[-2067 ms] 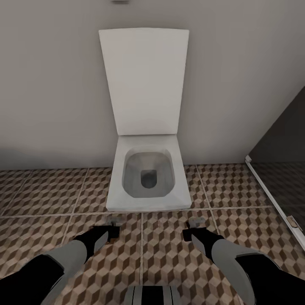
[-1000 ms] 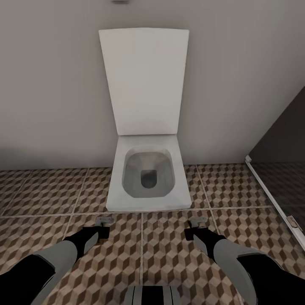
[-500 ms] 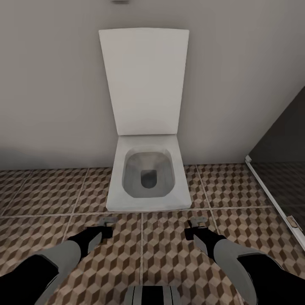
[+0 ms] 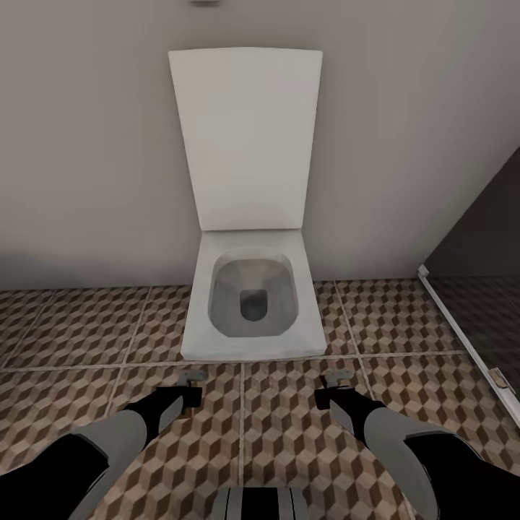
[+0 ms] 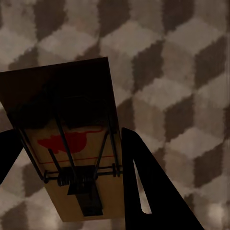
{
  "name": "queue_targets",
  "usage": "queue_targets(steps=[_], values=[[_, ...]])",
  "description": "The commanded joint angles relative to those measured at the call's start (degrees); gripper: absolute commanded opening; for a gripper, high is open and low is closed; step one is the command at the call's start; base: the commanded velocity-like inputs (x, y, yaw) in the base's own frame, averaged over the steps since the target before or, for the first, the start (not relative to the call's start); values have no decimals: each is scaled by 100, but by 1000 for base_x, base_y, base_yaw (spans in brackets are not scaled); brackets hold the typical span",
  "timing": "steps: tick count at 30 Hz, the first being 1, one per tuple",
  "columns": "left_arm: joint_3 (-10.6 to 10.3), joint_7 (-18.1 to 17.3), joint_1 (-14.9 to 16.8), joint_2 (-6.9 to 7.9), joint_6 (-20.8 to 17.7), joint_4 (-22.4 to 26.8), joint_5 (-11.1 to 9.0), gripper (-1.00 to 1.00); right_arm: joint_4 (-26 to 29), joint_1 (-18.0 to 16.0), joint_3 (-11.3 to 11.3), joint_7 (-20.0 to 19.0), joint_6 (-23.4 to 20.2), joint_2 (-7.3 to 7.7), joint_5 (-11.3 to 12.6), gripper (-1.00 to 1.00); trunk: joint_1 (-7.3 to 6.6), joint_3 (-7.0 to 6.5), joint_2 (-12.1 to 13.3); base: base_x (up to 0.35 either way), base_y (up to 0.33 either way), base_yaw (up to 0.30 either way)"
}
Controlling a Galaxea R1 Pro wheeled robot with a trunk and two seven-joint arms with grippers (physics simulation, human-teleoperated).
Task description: Take the four mousetraps from the cabinet in the bathroom and place them on the bathroom floor. Make sure all four end up on the same floor surface, and ensure that at least two of them are either under or directly next to the same bathroom sink.
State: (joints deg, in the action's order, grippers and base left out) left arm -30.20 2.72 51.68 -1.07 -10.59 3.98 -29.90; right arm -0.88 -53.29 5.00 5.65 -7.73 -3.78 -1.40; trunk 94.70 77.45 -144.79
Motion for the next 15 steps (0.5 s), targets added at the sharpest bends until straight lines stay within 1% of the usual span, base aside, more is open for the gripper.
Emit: queue_targets(steps=[1,5,15], values=[[-47,33,0,1,-18,13,-36,-100,-9,-6,45,7,-18,-3,-1,-100,-1,4,-2,0,0,0],[-50,30,0,-3,-30,16,-31,-100,-9,-6,45,7,-18,-1,-7,-100,-1,4,-2,0,0,0],[-54,-24,0,-7,-57,21,-41,-100,-9,-6,45,7,-26,0,-10,-100,25,225,-15,0,0,0]])
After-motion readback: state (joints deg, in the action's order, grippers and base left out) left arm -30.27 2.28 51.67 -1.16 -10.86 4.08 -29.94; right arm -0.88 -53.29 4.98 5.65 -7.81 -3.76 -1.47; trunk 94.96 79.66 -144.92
